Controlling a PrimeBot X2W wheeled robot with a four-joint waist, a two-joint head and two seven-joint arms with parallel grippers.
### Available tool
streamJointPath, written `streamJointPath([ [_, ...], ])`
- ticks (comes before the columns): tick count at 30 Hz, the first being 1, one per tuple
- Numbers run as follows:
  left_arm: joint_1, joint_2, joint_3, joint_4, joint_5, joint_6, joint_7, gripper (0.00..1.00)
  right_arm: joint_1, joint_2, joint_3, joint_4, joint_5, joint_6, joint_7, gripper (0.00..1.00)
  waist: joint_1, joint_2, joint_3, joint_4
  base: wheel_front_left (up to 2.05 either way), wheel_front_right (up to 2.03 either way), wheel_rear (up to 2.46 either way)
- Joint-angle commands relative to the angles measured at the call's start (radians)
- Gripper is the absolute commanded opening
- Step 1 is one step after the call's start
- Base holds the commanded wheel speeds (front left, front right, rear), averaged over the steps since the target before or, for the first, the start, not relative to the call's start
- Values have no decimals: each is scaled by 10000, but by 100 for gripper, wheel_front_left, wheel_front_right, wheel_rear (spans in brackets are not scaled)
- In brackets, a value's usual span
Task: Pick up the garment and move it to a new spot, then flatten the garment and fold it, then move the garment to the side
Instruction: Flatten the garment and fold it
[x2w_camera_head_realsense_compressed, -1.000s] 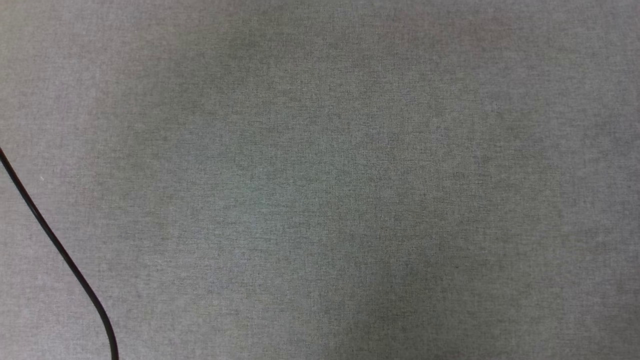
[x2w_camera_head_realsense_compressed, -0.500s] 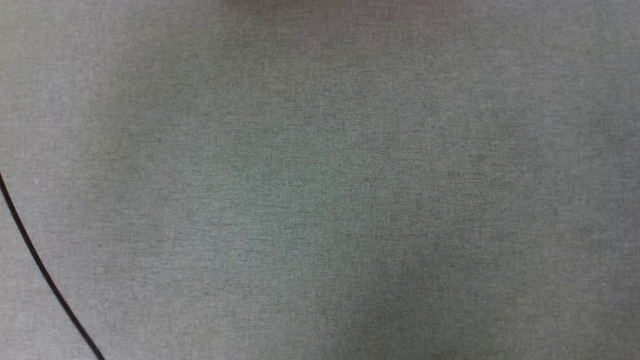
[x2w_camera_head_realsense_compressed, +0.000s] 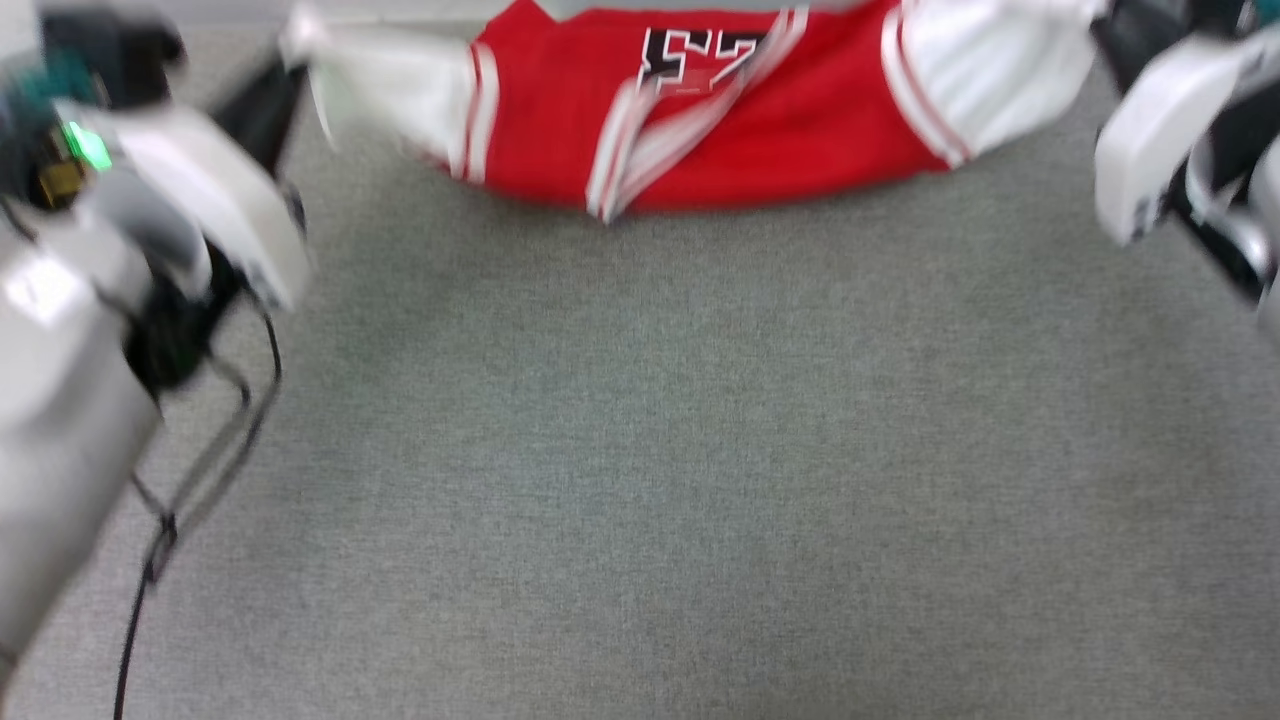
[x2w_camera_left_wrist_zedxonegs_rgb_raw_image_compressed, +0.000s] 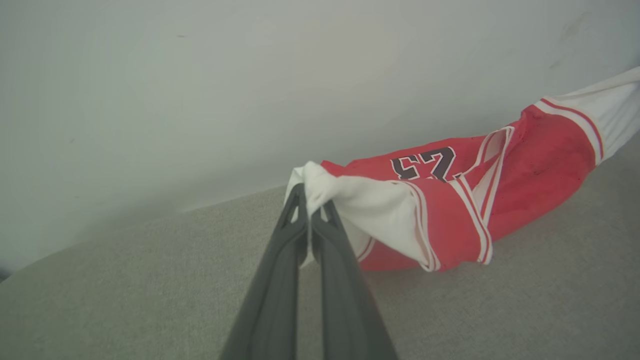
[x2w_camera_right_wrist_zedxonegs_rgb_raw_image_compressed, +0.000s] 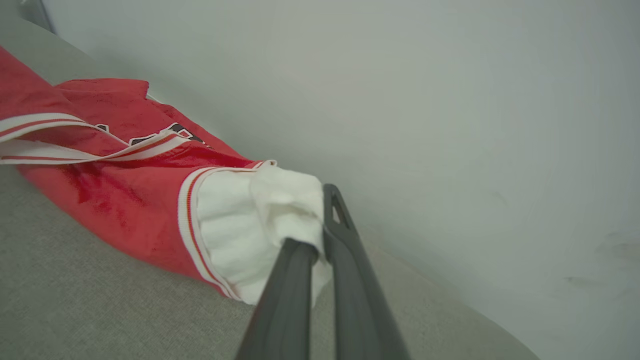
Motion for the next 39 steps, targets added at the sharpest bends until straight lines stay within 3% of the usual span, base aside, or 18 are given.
streamJointPath([
  [1, 1027, 165, -106, -327, -172, 261, -185, 0, 798, -196, 205, -214, 336, -9, -171, 0, 0, 0, -603, -52, 0, 0, 0],
  [10, 5234, 1234, -551, -2492, -1153, 1515, -451, 0, 4339, -1429, 888, -1464, 1675, -9, -292, 0, 0, 0, -2120, -167, 0, 0, 0],
  [19, 8415, 2244, -588, -3965, -2109, 2748, -856, 0, 7425, -2362, 304, -2608, 2352, -9, -238, 0, 0, 0, -3180, -370, 0, 0, 0],
  [28, 10437, 2807, -286, -4930, -2781, 3485, -1040, 0, 9873, -2887, -753, -3339, 2325, -12, 333, 0, 0, 0, -3532, -455, 0, 0, 0],
  [39, 11290, 2905, -236, -5665, -2735, 3860, -1078, 0, 12107, -3561, -1769, -5342, 2730, -12, 2898, 0, 0, 0, -3417, -303, 0, 0, 0],
])
